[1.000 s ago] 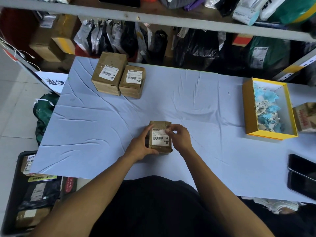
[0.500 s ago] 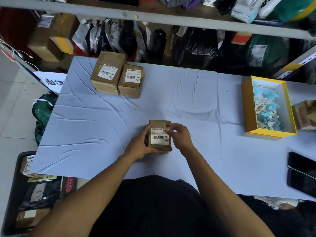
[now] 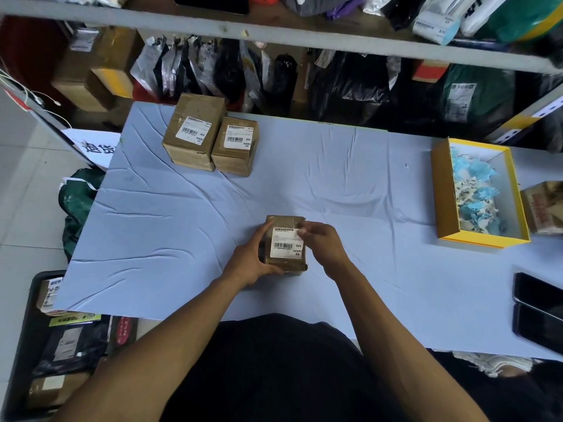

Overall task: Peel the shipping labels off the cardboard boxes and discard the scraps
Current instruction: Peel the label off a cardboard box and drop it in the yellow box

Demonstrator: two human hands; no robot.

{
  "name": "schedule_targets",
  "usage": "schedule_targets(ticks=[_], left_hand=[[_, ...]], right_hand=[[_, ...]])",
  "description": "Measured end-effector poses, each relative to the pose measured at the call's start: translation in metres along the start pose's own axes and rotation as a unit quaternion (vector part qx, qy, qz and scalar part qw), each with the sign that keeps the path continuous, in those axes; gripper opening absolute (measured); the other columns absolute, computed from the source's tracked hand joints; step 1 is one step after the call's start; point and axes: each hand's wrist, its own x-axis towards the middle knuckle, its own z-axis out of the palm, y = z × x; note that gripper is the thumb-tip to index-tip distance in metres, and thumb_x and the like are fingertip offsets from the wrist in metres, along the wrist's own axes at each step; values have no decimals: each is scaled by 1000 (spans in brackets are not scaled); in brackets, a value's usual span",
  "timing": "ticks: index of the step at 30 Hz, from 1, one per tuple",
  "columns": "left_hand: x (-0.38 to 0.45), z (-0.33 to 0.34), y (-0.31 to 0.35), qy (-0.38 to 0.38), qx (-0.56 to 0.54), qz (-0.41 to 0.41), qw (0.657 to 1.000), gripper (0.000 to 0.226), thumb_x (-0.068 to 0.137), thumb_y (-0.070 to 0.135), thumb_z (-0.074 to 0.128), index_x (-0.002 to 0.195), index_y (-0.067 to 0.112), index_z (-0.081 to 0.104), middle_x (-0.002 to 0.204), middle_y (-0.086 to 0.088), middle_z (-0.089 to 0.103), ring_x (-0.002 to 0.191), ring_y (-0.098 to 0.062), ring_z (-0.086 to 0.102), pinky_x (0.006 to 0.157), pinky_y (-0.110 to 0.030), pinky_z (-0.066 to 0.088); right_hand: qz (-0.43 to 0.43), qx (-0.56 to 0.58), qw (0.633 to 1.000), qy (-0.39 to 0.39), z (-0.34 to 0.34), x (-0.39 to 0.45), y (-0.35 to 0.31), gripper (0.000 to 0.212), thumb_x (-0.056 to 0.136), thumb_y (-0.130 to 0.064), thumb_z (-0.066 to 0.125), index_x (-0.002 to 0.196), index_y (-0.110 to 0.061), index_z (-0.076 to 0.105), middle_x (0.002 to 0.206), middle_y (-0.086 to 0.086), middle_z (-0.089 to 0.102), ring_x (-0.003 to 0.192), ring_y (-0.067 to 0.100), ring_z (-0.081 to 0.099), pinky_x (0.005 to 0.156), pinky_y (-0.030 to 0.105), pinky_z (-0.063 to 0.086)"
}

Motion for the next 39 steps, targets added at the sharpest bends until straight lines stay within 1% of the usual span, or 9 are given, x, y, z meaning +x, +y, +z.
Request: schedule_targets(ticks=[6,11,15,22,25,30,33,35,39], left_hand=[[0,-1,2,-4,2,-1,1000,111,66,28,89,145,53,15,141,1,54,122,-24,57,98,-34,49],[-1,-3,6,-24,2,8,1000,119,67,28,88,146,55,3,150,0,41,131,-25,48,103,-39,48],[6,-14,12,-45,2,17,999,127,68,31,87,146,53,-10,160,0,23,142,-28,33,110,-46,41],[34,-38,6,-76,86,27,993,127,56,34,93,151,43,10,160,2,22,145,-23,26,113,-45,36],[41,-34,3,-64,80,16,995,109,54,36,93,142,39,28,147,1,39,132,-22,42,105,-44,46],[52,-24,12,32,69,49,996,52,67,33,86,105,25,50,110,1,61,99,-20,59,86,-36,54],[61,-23,18,71,67,49,994,32,76,34,79,89,19,53,90,1,66,84,-22,62,77,-44,54],[62,-24,20,76,66,63,993,28,81,34,74,100,20,57,103,-1,67,95,-24,63,82,-42,54],[49,-29,21,-70,147,66,985,114,65,43,85,152,31,12,159,2,16,145,-22,18,114,-42,30]], right_hand=[[31,75,997,-3,-2,-2,-7,16,93,-6,55,86,-2,68,98,20,71,91,25,64,100,51,48],[-90,138,985,49,0,-14,-10,13,91,-10,60,93,-21,65,100,-9,66,98,11,60,89,33,48],[-160,13,986,39,4,-2,-5,73,84,-19,72,136,-55,36,137,-13,43,126,7,43,101,30,42],[-149,-314,937,-45,14,21,12,138,49,-53,86,150,-38,-7,147,9,31,129,33,35,105,51,38],[-144,-355,922,-58,14,29,12,132,56,-50,85,151,-36,-4,126,12,42,112,30,42,93,45,45],[-181,-380,907,14,10,45,7,79,87,-13,59,149,-41,20,112,5,61,101,25,58,84,35,49],[-183,-340,921,50,3,52,4,66,94,-18,56,149,-39,27,108,-2,71,96,24,65,80,33,50],[-182,-290,940,8,-4,52,3,77,91,-26,64,152,-38,18,121,-2,67,106,22,63,85,32,50],[-160,-265,939,-151,-23,44,14,132,61,-34,88,151,-39,-9,159,-5,15,143,19,23,111,36,32]])
